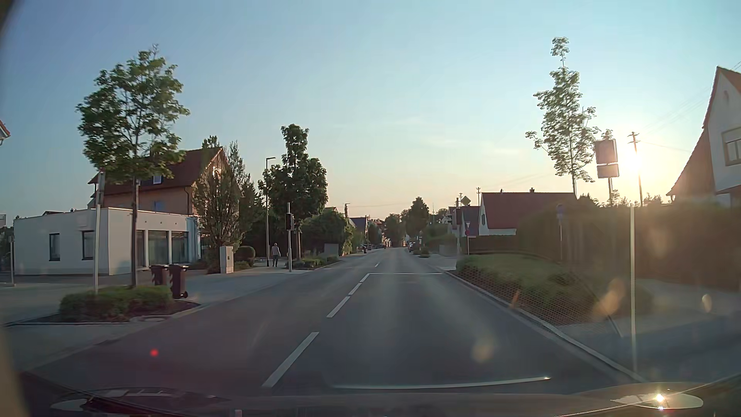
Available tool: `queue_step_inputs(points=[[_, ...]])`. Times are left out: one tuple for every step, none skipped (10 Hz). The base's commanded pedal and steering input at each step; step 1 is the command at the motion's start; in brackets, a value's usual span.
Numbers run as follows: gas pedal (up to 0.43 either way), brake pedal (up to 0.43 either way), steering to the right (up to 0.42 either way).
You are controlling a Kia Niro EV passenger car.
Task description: Follow the waypoints while adhering to traffic rules and regulations
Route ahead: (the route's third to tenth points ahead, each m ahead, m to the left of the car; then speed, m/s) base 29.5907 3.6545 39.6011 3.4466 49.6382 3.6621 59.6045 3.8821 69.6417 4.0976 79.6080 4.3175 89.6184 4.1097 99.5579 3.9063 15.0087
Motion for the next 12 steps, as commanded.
queue_step_inputs(points=[[0.110,0.012,-0.001],[0.110,0.018,-0.001],[0.110,0.012,-0.001],[0.110,0.012,-0.001],[0.110,0.012,-0.001],[0.110,0.018,-0.001],[0.110,0.012,-0.001],[0.110,0.012,-0.001],[0.110,0.012,-0.001],[0.110,0.012,-0.001],[0.110,0.018,-0.001],[0.110,0.018,-0.001]])
